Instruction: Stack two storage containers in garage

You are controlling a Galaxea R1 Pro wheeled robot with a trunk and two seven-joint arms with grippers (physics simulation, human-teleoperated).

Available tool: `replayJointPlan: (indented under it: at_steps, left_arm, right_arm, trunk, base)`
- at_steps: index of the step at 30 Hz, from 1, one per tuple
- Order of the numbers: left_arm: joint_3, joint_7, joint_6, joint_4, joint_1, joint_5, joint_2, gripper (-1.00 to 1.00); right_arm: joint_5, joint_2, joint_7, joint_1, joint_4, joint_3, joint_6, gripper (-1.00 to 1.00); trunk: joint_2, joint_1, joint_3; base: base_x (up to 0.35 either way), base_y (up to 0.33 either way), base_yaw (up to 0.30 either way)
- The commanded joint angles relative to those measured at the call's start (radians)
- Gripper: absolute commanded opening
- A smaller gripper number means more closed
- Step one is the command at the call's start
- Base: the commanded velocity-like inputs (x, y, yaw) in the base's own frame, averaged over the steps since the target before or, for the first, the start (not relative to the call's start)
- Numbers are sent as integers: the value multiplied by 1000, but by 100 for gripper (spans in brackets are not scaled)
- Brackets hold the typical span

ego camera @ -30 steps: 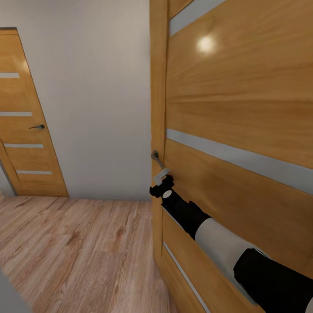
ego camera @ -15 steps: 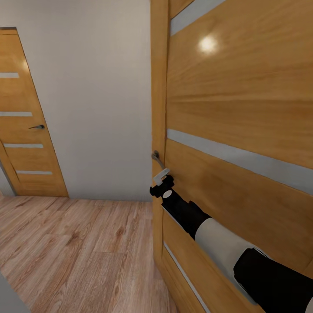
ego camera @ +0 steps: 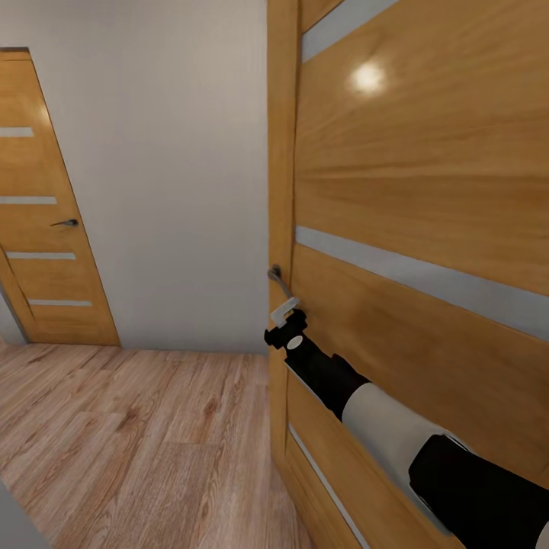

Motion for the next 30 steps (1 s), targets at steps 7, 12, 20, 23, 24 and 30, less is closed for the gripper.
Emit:
replayJointPlan:
  at_steps: [7, 12, 20, 23, 24, 30]
  left_arm:
    - [7, 0, -1, -1, 0, 1, 0, 100]
    - [7, 0, -1, -1, 0, 2, -1, 100]
    - [7, 0, -1, -1, 0, 2, 0, 100]
    - [7, 0, -1, -1, 0, 2, 0, 100]
    - [7, 0, -1, -1, 0, 2, 0, 100]
    - [7, 0, -1, -1, 0, 3, 0, 100]
  right_arm:
    - [0, 0, -10, -1, 9, 2, -3, 100]
    - [0, 0, -10, -1, 9, 2, -3, 100]
    - [0, 0, -9, -1, 10, 2, -3, 100]
    - [0, 0, -10, -1, 10, 2, -3, 100]
    - [0, 0, -10, -1, 10, 2, -3, 100]
    - [0, 0, -9, -1, 11, 2, -3, 100]
  trunk:
    - [0, 0, -1]
    - [0, 0, -1]
    - [0, 0, -1]
    - [0, 0, -1]
    - [0, 0, -1]
    - [0, 0, -1]
  base:
    - [15, 16, 0]
    - [41, 62, 0]
    - [6, 9, 0]
    - [32, 1, 0]
    - [131, 0, 0]
    - [224, 0, 0]
